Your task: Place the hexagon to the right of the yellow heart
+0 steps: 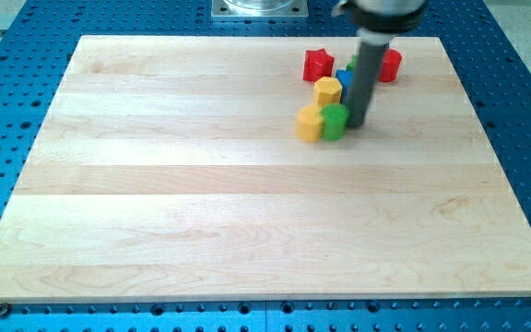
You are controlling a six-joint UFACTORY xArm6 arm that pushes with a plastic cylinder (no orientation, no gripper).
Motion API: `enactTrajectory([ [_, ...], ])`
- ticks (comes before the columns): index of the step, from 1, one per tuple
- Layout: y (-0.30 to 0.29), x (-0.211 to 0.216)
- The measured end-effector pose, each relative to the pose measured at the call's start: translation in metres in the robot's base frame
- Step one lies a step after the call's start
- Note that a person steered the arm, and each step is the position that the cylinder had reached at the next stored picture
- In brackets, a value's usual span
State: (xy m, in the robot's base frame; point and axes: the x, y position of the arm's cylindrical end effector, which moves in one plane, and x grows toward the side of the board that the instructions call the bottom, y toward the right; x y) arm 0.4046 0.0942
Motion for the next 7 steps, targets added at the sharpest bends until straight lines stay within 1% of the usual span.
enactTrajectory([
  [1, -0.010, 0.024],
  [2, -0.064, 0.057],
  [3, -0.096, 0.060],
  [4, -0.039, 0.016],
  [5, -0.021, 0.001],
  [6, 0.038, -0.033],
  [7, 0.077, -0.075],
])
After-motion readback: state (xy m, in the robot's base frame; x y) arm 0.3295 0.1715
